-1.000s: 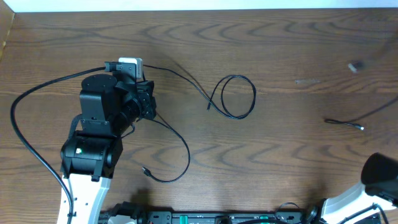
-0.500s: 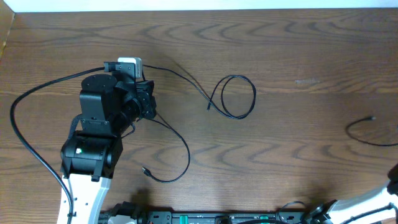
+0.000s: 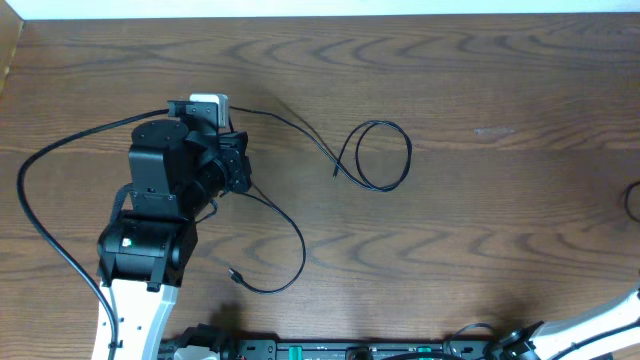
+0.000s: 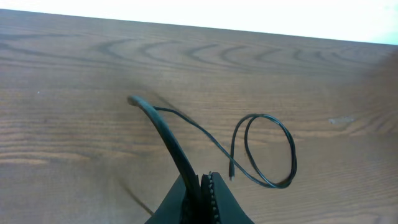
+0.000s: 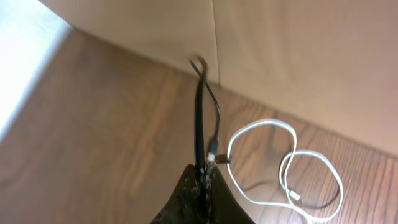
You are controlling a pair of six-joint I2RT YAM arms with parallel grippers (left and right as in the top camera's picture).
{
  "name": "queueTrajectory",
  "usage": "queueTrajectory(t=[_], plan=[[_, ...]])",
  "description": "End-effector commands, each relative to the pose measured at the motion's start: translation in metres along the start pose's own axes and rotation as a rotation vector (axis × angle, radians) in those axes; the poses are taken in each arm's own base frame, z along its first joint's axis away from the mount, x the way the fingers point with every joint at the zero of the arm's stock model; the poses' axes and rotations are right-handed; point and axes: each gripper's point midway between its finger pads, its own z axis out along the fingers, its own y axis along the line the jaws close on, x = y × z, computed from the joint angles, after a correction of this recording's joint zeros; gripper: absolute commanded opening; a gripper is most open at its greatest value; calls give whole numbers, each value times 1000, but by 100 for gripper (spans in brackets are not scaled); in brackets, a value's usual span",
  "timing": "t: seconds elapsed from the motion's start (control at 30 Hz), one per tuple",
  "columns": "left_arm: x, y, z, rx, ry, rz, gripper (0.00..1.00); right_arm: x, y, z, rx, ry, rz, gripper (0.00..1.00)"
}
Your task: Untangle cables
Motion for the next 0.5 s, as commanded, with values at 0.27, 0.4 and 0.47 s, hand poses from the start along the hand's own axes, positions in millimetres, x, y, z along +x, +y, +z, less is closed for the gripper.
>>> queueTrajectory(t=[0.27,0.4,0.47], plan=[[-4,-20,-7,59,-6,-4,8,68,-22,131,47,301,-8,1],[-6,-31,-7,80,-18,23,8,85,-16,155,-3,355,-52,1],[-8,-38,-6,98,-27,35,9,89,-12,164,-24,366,-59,1]])
